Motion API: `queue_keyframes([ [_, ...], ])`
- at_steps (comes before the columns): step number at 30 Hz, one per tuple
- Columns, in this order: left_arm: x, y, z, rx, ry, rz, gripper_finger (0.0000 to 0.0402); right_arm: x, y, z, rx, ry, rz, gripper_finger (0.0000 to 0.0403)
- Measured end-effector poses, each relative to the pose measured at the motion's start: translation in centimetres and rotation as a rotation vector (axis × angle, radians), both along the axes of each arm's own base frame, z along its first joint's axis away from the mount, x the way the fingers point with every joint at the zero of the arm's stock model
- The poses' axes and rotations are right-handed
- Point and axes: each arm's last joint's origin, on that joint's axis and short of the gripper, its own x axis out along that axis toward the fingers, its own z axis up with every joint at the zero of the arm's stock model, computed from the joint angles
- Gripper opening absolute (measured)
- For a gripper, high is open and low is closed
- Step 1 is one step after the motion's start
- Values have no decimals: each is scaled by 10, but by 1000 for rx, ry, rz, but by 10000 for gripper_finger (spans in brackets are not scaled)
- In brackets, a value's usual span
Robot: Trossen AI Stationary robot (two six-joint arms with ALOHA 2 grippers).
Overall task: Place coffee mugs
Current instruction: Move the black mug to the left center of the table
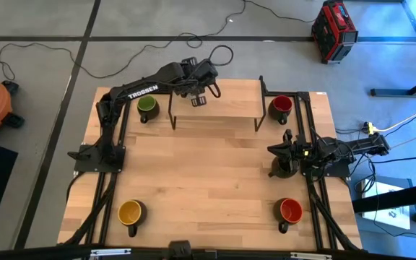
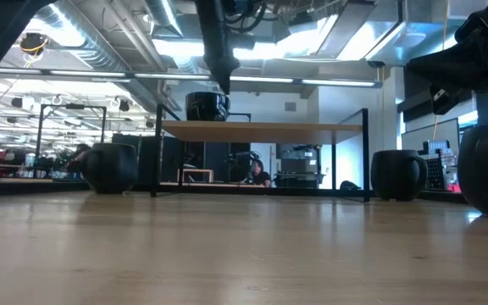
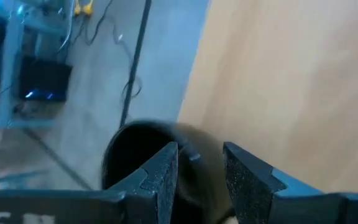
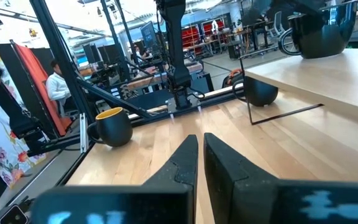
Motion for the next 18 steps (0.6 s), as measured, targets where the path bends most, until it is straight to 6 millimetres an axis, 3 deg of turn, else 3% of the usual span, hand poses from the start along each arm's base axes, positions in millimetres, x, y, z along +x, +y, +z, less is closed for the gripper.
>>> queue_keyframes([
  [4, 1, -26, 24, -50, -173, -75, 123, -1, -1, 9, 23, -94, -10, 17],
  [10, 6, -70, 46, -337, -437, -261, 123, -5, -2, 24, 142, -252, -2, 17],
  [18, 20, -137, 47, -495, -456, -438, 105, -8, -3, 32, 309, -342, 25, 17],
])
